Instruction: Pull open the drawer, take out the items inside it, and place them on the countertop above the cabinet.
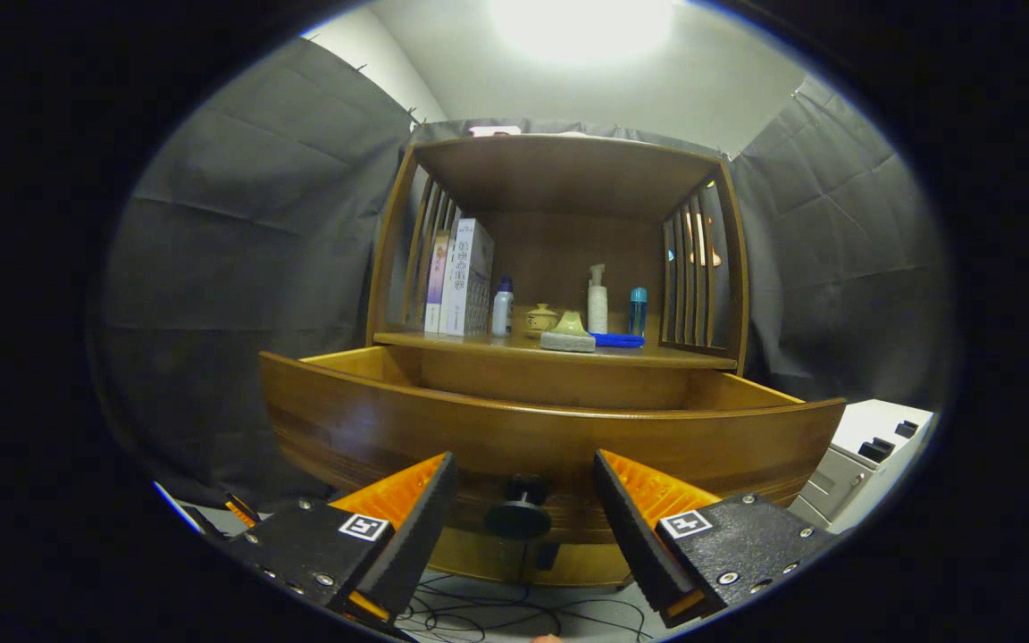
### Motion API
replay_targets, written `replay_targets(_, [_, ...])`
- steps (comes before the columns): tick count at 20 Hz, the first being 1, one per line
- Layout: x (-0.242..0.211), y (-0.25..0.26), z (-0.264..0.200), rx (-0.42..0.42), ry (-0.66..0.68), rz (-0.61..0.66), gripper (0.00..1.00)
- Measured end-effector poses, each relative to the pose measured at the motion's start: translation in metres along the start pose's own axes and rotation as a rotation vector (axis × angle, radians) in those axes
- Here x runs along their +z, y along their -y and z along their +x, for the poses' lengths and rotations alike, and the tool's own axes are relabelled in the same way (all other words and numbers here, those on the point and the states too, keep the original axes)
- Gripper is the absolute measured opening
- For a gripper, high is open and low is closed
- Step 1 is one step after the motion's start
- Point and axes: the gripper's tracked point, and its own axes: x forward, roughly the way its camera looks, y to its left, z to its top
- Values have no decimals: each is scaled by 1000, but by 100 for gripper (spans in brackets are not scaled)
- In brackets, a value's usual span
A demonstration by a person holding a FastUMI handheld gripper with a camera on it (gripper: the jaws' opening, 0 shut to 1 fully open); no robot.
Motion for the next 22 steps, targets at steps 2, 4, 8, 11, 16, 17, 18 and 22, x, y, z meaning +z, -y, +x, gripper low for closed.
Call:
replay_targets(2, [-6, 2, 8, -11, -13, 1, 95])
replay_targets(4, [-11, 5, 12, -22, -36, 7, 95])
replay_targets(8, [-15, 8, 16, -45, -57, 29, 95])
replay_targets(11, [-15, 10, 17, -63, -55, 24, 94])
replay_targets(16, [-15, 17, 34, -86, -65, 38, 95])
replay_targets(17, [-14, 17, 35, -82, -64, 48, 96])
replay_targets(18, [-15, 18, 36, -79, -65, 52, 96])
replay_targets(22, [-13, 18, 44, -79, -59, 56, 95])
